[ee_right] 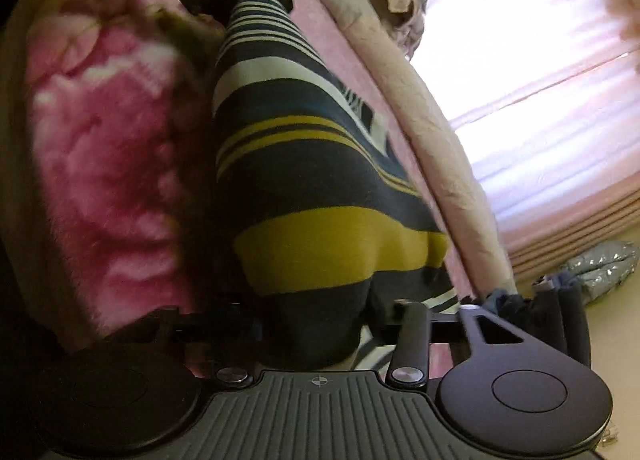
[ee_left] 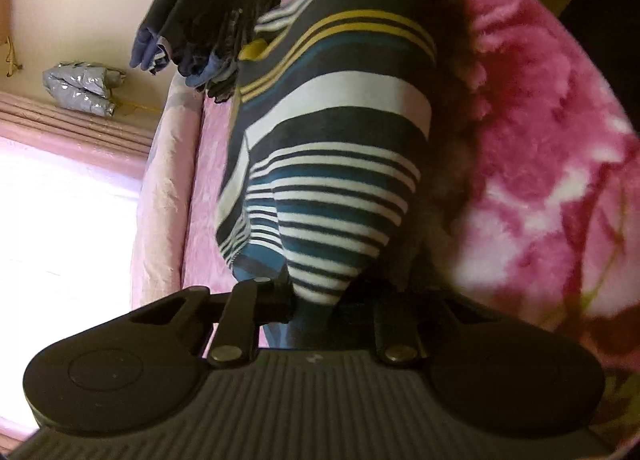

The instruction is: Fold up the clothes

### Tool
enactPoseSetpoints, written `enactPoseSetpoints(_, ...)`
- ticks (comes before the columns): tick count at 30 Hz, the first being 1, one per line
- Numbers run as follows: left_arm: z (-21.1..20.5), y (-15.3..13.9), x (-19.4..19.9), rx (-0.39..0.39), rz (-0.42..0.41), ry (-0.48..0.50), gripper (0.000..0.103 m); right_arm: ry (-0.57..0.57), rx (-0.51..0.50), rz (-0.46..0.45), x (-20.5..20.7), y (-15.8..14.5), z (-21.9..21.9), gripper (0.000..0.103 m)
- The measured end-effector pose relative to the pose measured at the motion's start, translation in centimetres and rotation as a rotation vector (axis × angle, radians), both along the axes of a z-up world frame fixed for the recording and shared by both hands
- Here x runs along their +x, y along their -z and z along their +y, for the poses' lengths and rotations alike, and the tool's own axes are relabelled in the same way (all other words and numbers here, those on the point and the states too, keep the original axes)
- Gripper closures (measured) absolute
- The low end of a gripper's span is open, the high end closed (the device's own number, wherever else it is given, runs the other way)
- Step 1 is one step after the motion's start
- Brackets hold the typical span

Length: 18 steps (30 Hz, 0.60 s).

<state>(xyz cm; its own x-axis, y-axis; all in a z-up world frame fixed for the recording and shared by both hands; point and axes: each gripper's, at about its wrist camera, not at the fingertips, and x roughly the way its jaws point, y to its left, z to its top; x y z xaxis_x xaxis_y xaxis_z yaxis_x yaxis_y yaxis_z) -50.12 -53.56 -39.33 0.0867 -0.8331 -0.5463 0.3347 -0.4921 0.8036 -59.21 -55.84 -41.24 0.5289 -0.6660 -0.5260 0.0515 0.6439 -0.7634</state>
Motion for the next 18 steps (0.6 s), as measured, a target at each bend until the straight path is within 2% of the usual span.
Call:
enactPoseSetpoints(3,2.8,-1.7,1.1,-0.003,0.012,-0.049,0.092,-0.045,-0.002,-0.052,-0.5,-0.9,1.0,0.069)
enactPoseSetpoints(6,6.6,-2.8,2.0,0.002,0.008,-0.118,0.092,-0.137,0.017,-0.097,0.3,-1.8,2.9,0.070)
enactPoseSetpoints(11,13.5,-1.5,1.5,0.069,0.028,-0.241,0.091,-0.266,0.059,-0.083,2.3,-1.7,5.3,0.069)
enactPoseSetpoints(18,14.9,-0.3,-1.3,0.087,0.057,-0.256,0.088,-0.170,0.064,-0.041,-1.1,-1.4,5.6,0.069)
